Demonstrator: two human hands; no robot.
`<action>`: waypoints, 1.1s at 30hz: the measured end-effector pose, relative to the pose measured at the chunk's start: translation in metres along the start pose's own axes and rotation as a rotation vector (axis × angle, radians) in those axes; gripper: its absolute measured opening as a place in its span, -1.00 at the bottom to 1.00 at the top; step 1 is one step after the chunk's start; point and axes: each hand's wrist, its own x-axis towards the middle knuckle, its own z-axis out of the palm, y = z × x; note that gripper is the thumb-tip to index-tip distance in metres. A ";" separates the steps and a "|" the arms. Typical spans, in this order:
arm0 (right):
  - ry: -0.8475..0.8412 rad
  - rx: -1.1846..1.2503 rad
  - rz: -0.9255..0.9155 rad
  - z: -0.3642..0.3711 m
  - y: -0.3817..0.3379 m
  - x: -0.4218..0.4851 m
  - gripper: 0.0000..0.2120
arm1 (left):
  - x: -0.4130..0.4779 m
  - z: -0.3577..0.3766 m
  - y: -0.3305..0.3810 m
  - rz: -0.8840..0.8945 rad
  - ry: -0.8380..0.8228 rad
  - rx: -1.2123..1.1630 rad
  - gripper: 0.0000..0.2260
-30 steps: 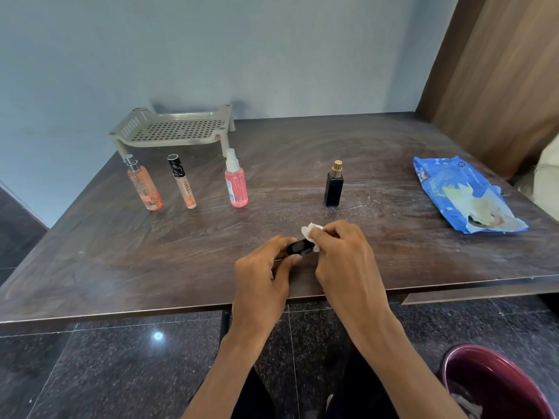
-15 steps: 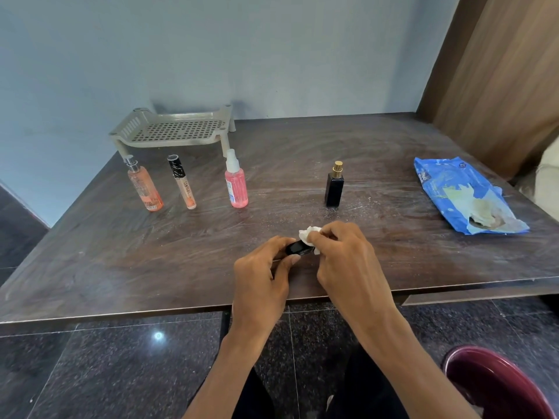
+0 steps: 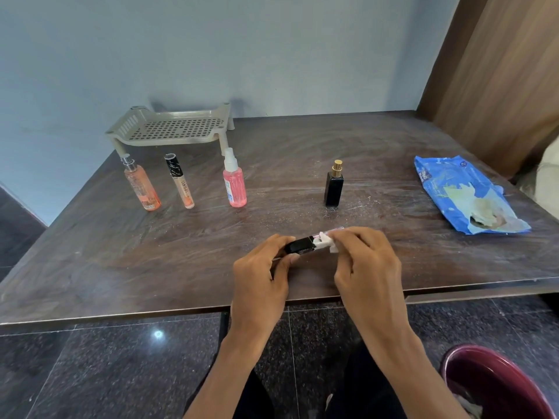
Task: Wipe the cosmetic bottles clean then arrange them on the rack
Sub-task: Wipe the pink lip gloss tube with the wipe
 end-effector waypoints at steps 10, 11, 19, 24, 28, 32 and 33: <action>-0.139 -0.029 0.037 0.013 0.014 0.019 -0.74 | -0.001 -0.001 -0.002 0.023 0.000 0.028 -0.75; -0.137 -0.038 0.061 0.011 0.021 0.024 -0.75 | -0.001 -0.001 -0.002 0.023 -0.002 0.026 -0.75; 0.202 0.175 0.083 -0.014 0.008 0.042 -0.83 | 0.000 0.001 -0.002 -0.010 -0.017 0.027 -0.78; -0.113 -0.018 0.043 0.006 0.019 0.031 -0.84 | 0.000 -0.001 -0.001 -0.003 -0.023 0.037 -0.79; -0.129 -0.078 0.040 0.016 0.011 0.020 -0.74 | 0.001 0.000 -0.001 0.019 -0.019 0.055 -0.79; -0.163 -0.027 -0.036 0.023 -0.016 0.009 -0.70 | 0.000 0.001 -0.002 0.012 -0.013 0.050 -0.76; -0.181 -0.012 -0.063 0.024 -0.020 0.006 -0.69 | -0.001 0.001 -0.003 0.011 -0.013 0.042 -0.75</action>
